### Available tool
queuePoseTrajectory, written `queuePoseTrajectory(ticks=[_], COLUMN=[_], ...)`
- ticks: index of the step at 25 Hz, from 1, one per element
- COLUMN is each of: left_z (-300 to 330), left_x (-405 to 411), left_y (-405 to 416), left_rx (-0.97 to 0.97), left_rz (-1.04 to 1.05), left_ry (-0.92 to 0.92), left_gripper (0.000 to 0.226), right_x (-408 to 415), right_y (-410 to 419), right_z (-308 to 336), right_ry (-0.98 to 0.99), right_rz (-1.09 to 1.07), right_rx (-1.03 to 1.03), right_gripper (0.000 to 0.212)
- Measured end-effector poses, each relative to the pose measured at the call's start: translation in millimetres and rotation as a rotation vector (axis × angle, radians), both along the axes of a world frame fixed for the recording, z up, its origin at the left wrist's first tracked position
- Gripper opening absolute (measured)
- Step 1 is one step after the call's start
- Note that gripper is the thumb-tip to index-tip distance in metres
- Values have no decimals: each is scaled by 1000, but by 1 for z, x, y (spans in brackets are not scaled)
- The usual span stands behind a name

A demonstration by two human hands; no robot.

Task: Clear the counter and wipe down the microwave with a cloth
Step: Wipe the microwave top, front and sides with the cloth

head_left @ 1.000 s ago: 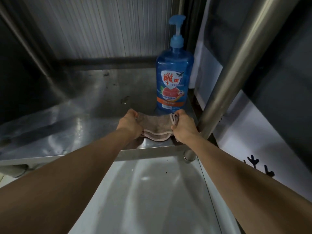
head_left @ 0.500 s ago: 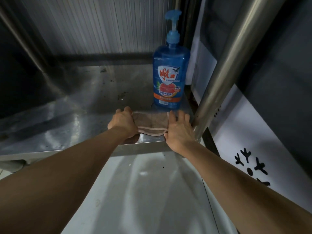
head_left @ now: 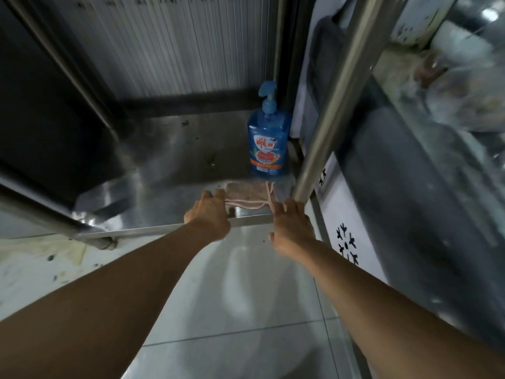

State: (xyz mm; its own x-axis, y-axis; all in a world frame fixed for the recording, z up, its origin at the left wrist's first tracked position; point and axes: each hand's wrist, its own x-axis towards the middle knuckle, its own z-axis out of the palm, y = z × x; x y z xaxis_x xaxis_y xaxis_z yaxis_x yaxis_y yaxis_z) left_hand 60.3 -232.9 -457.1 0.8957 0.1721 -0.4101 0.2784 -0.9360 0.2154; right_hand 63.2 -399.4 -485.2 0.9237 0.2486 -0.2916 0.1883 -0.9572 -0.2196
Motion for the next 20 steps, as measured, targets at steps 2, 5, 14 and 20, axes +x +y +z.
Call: queuePoseTrajectory(ticks=[2, 5, 14, 20], left_z=[35, 97, 276, 383], left_x=[-14, -35, -78, -81], left_y=[-6, -18, -61, -102], left_rx=[-29, -67, -56, -101], left_rz=[-11, -30, -82, -173], left_ry=[20, 35, 44, -14], left_gripper=[67, 65, 64, 52], right_x=[-15, -36, -78, -87], right_y=[-6, -18, -61, -94], right_z=[35, 99, 287, 403], right_ry=[24, 41, 29, 9], right_rz=[-9, 8, 9, 20], right_rx=[-24, -35, -22, -59], right_gripper=[61, 61, 56, 62])
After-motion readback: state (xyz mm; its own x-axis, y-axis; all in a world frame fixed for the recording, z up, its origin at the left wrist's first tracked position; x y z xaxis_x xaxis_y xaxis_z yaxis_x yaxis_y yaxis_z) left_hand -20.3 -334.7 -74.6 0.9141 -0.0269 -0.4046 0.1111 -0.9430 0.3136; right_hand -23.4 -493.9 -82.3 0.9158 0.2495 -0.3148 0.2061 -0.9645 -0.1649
